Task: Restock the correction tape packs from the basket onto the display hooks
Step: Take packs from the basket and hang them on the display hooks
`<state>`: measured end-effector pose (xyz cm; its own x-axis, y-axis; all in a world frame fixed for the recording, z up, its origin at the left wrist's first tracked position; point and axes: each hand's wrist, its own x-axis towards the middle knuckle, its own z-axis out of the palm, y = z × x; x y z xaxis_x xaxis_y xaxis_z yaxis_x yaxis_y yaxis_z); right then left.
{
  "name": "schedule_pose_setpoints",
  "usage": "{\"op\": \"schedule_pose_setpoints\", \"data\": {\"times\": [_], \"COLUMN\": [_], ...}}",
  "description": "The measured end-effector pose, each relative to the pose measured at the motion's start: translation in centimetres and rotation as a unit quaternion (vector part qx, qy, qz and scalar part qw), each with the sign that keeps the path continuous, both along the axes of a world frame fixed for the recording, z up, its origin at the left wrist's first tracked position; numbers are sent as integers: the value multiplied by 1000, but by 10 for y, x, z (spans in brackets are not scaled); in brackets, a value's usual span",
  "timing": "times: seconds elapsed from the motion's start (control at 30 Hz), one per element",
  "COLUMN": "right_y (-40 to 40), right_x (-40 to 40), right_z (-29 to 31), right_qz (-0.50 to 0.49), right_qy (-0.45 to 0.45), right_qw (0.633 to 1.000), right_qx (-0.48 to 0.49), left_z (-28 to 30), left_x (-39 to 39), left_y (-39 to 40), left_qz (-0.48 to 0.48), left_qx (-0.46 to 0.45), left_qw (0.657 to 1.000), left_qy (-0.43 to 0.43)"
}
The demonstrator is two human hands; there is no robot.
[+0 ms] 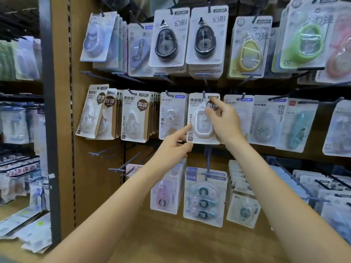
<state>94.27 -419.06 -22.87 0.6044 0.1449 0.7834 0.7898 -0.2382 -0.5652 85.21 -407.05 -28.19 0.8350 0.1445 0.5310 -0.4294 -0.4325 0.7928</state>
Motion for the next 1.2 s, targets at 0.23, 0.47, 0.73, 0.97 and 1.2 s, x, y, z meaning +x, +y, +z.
{"op": "schedule_pose_setpoints", "data": {"times": [0.23, 0.47, 0.73, 0.97, 1.2], "right_y": [22, 7, 138, 239, 275], "right_x": [19, -43, -138, -192, -206], "right_z": [18, -46, -202, -439, -535], "right_qz": [-170, -239, 189, 327, 363], "right_qy": [55, -85, -115, -18, -18], "right_qw": [970, 919, 889, 605, 516], "right_qx": [-167, -303, -401, -726, -776], "left_z": [-18, -44, -232, -441, -545], "left_x": [3, -33, -172, -347, -399], "left_y": [13, 45, 142, 187, 166], "left_qz": [34, 139, 347, 528, 323], "left_qx": [25, 49, -84, -93, 31], "left_qw": [996, 988, 934, 777, 662], "left_qy": [75, -37, 18, 329, 676]}}
